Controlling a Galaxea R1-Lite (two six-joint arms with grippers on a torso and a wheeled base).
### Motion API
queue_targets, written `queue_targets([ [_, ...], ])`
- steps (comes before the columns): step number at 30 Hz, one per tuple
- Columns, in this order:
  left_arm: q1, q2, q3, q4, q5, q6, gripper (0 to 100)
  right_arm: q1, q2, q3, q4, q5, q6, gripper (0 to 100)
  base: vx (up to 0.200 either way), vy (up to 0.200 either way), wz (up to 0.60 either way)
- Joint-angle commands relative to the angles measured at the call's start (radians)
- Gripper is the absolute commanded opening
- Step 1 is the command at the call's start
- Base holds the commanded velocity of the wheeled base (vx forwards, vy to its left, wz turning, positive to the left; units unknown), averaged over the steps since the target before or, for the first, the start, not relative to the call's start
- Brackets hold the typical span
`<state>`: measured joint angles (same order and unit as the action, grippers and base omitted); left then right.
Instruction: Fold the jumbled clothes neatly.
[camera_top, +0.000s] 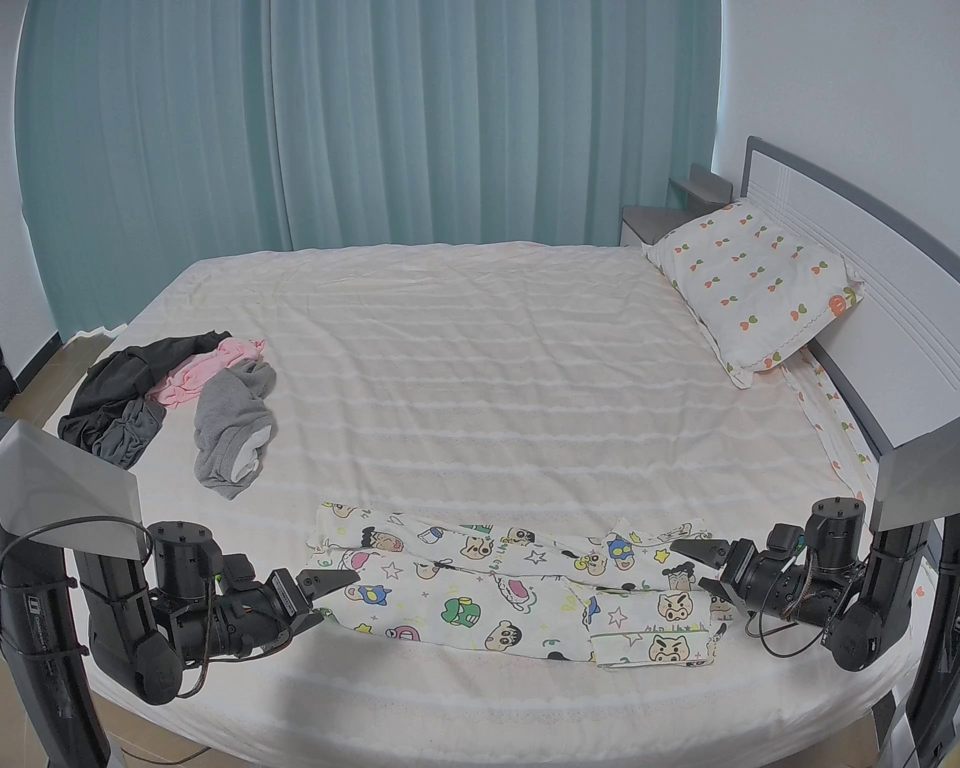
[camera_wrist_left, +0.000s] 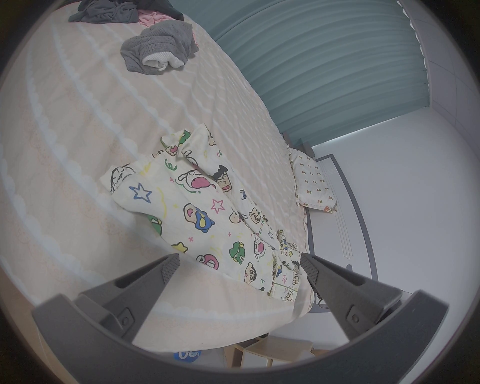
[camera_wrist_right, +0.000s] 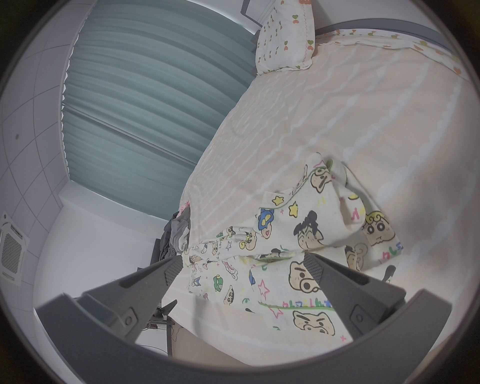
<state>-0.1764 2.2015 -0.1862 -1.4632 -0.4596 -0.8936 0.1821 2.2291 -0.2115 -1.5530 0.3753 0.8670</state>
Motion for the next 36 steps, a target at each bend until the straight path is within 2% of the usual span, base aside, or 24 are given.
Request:
queue_targets([
  [1,0.000,0.006,-0.001,-0.002,0.001,-0.001,100,0.002,0.007,0.001,-0.009,0.001,0.000,100,0.000,0.200,0.00],
  [21,0.002,0.009,-0.004,-0.003,0.002,-0.001,100,0.000,-0.005,0.000,-0.012,-0.003,0.001,100,0.000,0.200,0.00],
  [25,0.002,0.017,-0.016,-0.003,0.018,-0.001,100,0.000,-0.011,-0.002,-0.012,-0.003,0.001,100,0.000,0.000,0.00],
  [27,0.002,0.032,-0.050,-0.003,0.033,-0.002,100,-0.003,-0.020,-0.003,-0.012,-0.003,0.003,100,0.000,0.000,0.00],
  [30,-0.005,0.086,-0.142,0.000,0.116,-0.001,100,-0.006,-0.023,-0.003,-0.012,-0.003,0.003,100,0.000,0.000,0.00],
  [31,-0.005,0.086,-0.142,0.000,0.116,-0.001,100,-0.006,-0.023,-0.003,-0.012,-0.003,0.003,100,0.000,0.000,0.00],
  [32,-0.015,0.087,-0.222,0.026,0.147,-0.001,100,-0.003,-0.022,-0.002,-0.012,-0.003,0.003,100,0.000,0.000,0.00],
  [34,-0.017,0.086,-0.251,0.052,0.147,-0.001,100,-0.003,-0.022,-0.002,-0.012,-0.003,0.003,100,0.000,0.000,0.00],
  [35,-0.020,0.081,-0.328,0.155,0.147,0.015,100,-0.003,-0.020,-0.003,-0.012,-0.003,0.003,100,0.000,0.000,0.00],
  [36,-0.022,0.081,-0.335,0.165,0.147,0.018,100,-0.003,-0.020,-0.003,-0.012,-0.003,0.003,100,0.000,0.000,0.00],
])
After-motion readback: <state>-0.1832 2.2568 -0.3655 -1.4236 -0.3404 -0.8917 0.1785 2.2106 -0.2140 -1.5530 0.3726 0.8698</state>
